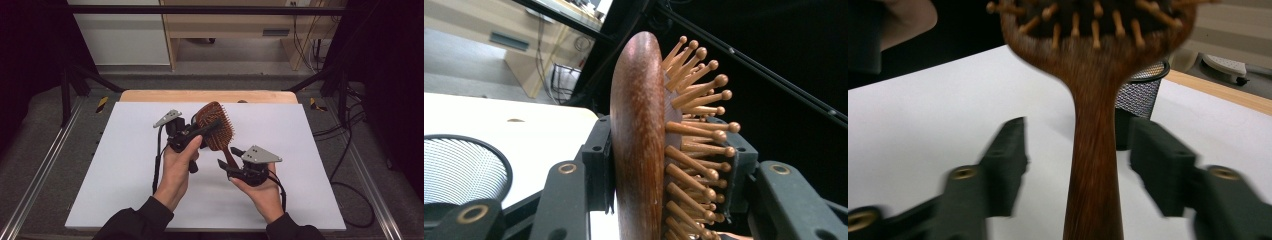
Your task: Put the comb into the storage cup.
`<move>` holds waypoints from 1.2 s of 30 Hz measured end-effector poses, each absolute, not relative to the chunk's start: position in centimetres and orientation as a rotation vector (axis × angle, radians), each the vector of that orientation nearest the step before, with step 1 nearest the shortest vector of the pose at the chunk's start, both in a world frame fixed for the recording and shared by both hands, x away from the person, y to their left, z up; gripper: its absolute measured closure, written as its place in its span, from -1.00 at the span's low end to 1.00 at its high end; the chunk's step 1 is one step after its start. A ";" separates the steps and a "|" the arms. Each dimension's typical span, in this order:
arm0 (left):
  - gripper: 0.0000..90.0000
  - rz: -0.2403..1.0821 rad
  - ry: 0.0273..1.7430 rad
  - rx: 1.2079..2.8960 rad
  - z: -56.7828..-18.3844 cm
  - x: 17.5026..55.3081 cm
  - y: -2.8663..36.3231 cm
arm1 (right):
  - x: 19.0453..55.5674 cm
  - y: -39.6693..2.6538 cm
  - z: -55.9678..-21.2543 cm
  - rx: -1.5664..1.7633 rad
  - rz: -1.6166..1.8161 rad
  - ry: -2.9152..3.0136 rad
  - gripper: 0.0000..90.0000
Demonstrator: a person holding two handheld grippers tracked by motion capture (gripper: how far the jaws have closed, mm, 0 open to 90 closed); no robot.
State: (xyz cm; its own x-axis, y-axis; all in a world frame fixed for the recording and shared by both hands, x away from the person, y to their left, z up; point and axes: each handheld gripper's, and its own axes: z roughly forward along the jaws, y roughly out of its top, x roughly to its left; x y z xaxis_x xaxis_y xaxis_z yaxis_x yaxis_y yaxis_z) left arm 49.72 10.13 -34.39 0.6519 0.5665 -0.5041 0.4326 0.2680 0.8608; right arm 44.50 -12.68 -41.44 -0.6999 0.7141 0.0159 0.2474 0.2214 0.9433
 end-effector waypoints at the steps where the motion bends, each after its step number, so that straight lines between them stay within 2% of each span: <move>1: 0.17 0.122 0.929 1.360 -34.1 49.8 10.3 | 44.4 -12.8 -41.4 0.906 1.460 2.078 -0.42; 4: 0.16 0.150 0.930 1.353 -33.6 49.9 10.8 | 43.8 -13.7 -41.1 0.896 1.368 2.082 -0.60; 8: 0.16 0.181 0.922 1.346 -32.9 49.9 11.4 | 43.2 -15.2 -41.1 0.879 1.403 2.068 -0.74; 14: 0.16 0.210 0.936 1.339 -32.1 50.4 12.3 | 43.0 -18.2 -41.1 0.894 1.424 2.032 -0.82; 20: 0.16 0.245 0.916 1.315 -30.8 50.6 12.8 | 43.5 -21.2 -42.3 1.004 1.393 2.025 -0.75; 25: 0.16 0.259 0.902 1.313 -29.5 51.1 12.8 | 43.0 -22.7 -43.6 1.030 1.378 2.022 -0.77; 29: 0.16 0.273 0.897 1.316 -28.8 51.7 12.7 | 42.9 -23.3 -44.9 1.047 1.384 2.021 -0.86; 36: 0.16 0.309 0.905 1.310 -28.3 52.6 13.7 | 43.4 -22.4 -44.8 1.041 1.390 1.960 -0.86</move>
